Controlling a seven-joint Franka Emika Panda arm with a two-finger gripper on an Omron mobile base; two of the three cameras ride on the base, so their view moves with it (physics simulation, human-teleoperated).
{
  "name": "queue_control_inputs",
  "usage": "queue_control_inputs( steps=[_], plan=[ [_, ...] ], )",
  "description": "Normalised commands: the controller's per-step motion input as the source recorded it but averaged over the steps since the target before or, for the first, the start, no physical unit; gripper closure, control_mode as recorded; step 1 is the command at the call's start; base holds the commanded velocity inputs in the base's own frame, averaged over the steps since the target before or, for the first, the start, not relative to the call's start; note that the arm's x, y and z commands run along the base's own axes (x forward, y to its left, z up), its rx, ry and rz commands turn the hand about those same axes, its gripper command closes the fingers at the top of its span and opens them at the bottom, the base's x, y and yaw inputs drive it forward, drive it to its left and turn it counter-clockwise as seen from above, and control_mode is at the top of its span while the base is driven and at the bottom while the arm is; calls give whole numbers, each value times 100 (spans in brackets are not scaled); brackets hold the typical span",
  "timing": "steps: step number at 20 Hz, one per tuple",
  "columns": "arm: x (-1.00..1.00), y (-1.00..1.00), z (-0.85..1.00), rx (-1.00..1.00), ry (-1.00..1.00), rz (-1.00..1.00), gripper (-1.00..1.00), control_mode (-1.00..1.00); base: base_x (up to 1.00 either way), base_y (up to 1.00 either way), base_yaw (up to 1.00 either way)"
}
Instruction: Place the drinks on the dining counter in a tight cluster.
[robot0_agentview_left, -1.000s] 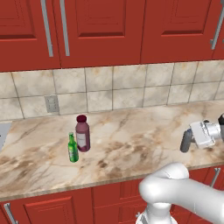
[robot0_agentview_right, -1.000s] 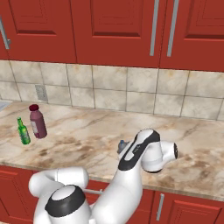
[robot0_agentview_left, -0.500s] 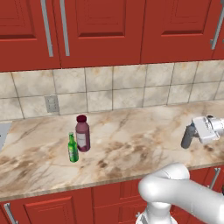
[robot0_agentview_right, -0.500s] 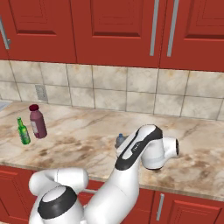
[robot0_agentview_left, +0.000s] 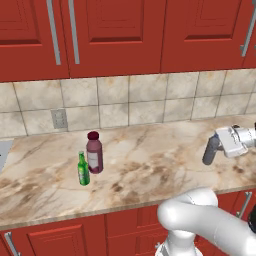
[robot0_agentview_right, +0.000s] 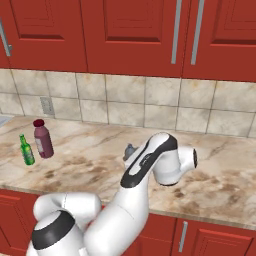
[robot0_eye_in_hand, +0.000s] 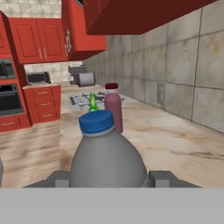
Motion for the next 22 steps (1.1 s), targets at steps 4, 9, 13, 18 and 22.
queue_control_inputs(
  steps=[4, 9, 13, 18, 22],
  plan=[
    [-3, 35, 23, 0, 1, 0, 100, -100, 0, 0, 0],
    [-10, 27, 24, 0, 0, 0, 100, -100, 0, 0, 0],
    [-10, 38, 19, 0, 0, 0, 100, -100, 0, 0, 0],
    [-3, 44, 18, 0, 0, 0, 100, -100, 0, 0, 0],
    [-4, 32, 15, 0, 0, 0, 100, -100, 0, 0, 0]
  ],
)
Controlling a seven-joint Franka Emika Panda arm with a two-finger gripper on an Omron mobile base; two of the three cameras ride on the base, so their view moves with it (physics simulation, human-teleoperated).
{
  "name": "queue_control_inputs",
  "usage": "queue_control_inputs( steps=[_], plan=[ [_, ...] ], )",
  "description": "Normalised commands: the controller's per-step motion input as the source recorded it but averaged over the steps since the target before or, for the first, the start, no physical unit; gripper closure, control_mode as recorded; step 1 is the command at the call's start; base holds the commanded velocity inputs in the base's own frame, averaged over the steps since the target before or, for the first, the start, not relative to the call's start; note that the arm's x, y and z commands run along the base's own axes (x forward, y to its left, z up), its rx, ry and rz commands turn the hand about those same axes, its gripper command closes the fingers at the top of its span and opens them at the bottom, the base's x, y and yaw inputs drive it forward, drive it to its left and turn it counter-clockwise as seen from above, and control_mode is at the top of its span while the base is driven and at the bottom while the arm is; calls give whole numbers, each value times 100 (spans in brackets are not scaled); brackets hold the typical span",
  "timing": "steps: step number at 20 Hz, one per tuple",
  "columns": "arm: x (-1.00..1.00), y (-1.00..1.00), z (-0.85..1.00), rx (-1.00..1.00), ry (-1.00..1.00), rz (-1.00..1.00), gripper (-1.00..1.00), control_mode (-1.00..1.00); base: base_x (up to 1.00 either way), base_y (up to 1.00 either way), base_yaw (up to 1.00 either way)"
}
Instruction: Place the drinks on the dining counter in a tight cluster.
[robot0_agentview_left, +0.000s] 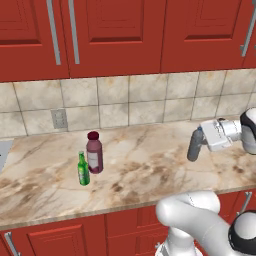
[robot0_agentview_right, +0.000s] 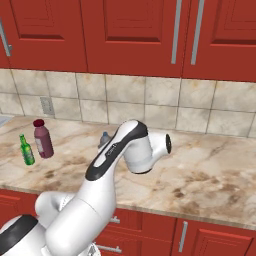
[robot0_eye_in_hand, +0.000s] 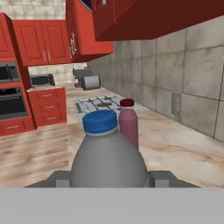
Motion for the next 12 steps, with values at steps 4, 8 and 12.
queue_control_inputs(
  steps=[4, 8, 12],
  plan=[
    [0, 7, 1, 0, 0, 0, 100, -100, 0, 0, 0],
    [0, 0, 0, 0, 0, 0, 100, 100, 0, 0, 0],
    [0, 0, 0, 0, 0, 0, 100, 100, -15, 1, 0]
  ],
)
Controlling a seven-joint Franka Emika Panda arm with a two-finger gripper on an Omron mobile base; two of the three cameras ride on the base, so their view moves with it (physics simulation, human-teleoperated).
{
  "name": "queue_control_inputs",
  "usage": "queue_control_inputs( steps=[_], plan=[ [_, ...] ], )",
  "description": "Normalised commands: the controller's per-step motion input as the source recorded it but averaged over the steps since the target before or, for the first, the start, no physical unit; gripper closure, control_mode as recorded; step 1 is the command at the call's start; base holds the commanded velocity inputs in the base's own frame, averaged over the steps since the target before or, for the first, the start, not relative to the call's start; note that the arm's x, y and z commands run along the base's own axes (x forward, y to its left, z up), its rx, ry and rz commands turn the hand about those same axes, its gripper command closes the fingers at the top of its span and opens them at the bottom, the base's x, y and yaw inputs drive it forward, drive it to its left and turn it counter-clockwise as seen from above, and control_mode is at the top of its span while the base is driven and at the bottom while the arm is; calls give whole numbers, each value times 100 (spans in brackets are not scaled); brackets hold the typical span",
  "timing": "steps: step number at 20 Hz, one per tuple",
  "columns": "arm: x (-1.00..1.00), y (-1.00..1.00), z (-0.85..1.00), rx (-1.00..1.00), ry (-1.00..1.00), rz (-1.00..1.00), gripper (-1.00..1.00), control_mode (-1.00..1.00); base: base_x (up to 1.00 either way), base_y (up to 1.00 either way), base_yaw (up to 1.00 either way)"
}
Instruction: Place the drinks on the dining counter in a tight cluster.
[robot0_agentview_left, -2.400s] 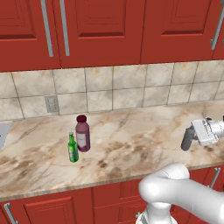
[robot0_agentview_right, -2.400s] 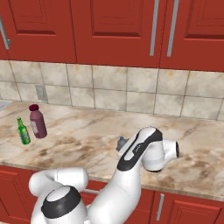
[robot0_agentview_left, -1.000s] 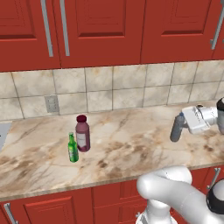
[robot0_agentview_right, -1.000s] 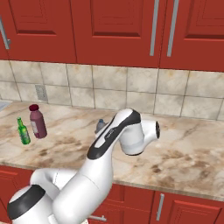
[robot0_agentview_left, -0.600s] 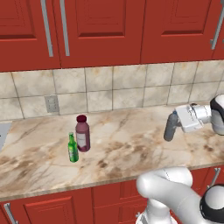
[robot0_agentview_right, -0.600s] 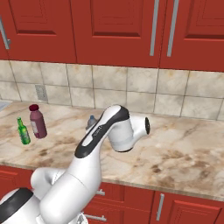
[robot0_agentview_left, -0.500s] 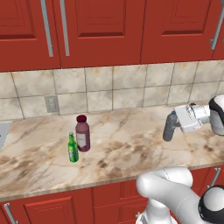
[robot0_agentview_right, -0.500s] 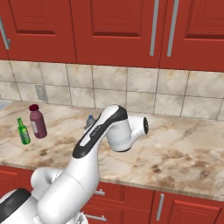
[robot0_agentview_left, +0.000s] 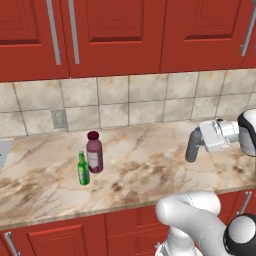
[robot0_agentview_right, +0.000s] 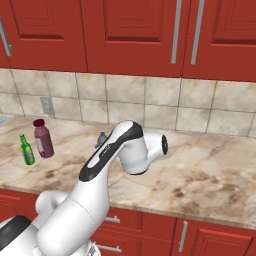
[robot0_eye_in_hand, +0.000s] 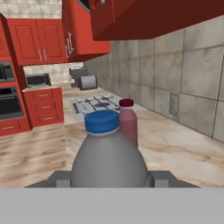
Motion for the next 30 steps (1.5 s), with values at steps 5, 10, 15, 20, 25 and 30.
queue_control_inputs(
  steps=[5, 10, 15, 20, 25, 30],
  plan=[
    [0, 0, 0, 0, 0, 0, 100, 100, -50, 3, 0],
    [0, 0, 0, 0, 0, 0, 100, 100, -49, 11, 13],
    [0, 0, 0, 0, 0, 0, 100, 100, -28, 13, 65],
    [0, 0, 0, 0, 0, 0, 100, 100, -6, 9, 99],
    [0, 0, 0, 0, 0, 0, 100, 100, -4, 6, 100],
    [0, 0, 0, 0, 0, 0, 100, 100, -1, 6, 99]
  ],
)
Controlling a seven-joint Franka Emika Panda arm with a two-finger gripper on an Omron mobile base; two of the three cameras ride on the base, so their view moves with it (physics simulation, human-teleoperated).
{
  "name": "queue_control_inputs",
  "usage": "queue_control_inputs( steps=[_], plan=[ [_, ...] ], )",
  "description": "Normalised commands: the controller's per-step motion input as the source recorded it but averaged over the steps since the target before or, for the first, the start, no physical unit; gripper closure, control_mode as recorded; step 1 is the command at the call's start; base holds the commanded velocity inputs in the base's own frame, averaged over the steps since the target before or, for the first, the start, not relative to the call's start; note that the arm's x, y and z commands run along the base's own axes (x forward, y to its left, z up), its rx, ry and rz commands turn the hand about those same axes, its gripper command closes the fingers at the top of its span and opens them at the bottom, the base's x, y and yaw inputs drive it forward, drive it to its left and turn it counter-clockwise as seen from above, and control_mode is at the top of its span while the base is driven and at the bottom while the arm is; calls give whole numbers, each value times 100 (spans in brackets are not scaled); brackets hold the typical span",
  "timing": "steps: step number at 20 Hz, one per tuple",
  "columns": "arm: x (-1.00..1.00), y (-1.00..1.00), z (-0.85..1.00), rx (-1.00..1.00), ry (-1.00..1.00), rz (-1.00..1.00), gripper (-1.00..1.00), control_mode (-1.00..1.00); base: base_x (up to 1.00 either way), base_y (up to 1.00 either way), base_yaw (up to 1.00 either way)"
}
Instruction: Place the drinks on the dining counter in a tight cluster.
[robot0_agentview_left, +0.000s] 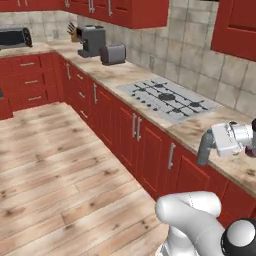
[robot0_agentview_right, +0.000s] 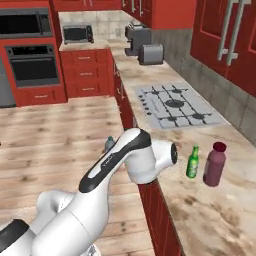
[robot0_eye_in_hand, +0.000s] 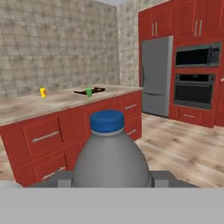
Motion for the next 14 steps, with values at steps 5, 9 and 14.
queue_control_inputs(
  steps=[5, 9, 14],
  plan=[
    [0, 0, 0, 0, 0, 0, 100, 100, 1, 6, 90],
    [0, 0, 0, 0, 0, 0, 100, 100, 10, 4, 82],
    [0, 0, 0, 0, 0, 0, 100, 100, 28, 0, 70]
  ],
)
